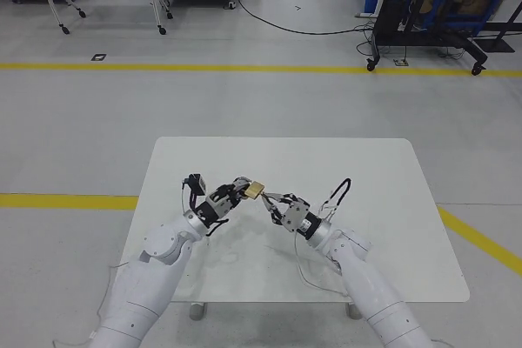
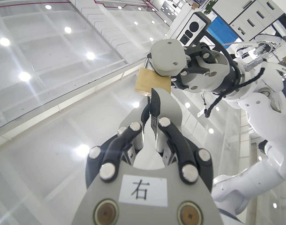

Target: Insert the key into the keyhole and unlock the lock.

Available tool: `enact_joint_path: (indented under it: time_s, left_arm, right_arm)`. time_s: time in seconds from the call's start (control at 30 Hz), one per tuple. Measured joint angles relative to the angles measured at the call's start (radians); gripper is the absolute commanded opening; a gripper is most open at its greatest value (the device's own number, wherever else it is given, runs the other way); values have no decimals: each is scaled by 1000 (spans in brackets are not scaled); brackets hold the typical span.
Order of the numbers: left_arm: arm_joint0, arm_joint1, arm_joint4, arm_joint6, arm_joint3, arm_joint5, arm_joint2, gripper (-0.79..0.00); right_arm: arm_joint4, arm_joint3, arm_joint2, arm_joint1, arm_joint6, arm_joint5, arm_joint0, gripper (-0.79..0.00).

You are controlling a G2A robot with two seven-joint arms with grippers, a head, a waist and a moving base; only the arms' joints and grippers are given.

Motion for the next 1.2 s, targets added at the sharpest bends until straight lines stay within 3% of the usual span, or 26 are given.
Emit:
enact_joint_path:
  time_s: [0.13,0.2,0.27,0.5,0.7,0.83,1.07,1.1,1.17,1.2]
  left_arm:
    - [10,2,51,44,-14,-54,-9,-785]
    - [17,1,70,74,-21,-76,-13,-785]
    - [23,1,70,92,-26,-83,-16,-785]
    - [20,1,70,85,-22,-47,-17,-785]
    - [-5,-2,122,23,-2,58,33,-785]
    - [-46,-15,217,15,7,121,119,-785]
    - [-169,-64,320,37,92,289,299,-785]
    - [-187,-72,334,34,110,307,325,-770]
    - [-224,-89,363,33,150,333,378,-462]
    - [-235,-96,366,37,167,339,394,-388]
  right_arm:
    - [29,15,-1,-1,6,20,9,-754]
    - [29,16,-3,-1,5,20,10,-459]
    - [4,10,-6,1,0,7,13,0]
    - [-230,-92,48,25,-46,-174,-24,0]
    - [-708,-302,211,74,-228,-413,-145,0]
    - [-956,-431,328,96,-318,-440,-229,0]
    - [-989,-459,358,99,-336,-442,-246,0]
    - [-989,-459,358,99,-336,-442,-246,0]
    - [-989,-459,358,99,-336,-442,-247,0]
    - [-989,-459,358,99,-336,-442,-247,0]
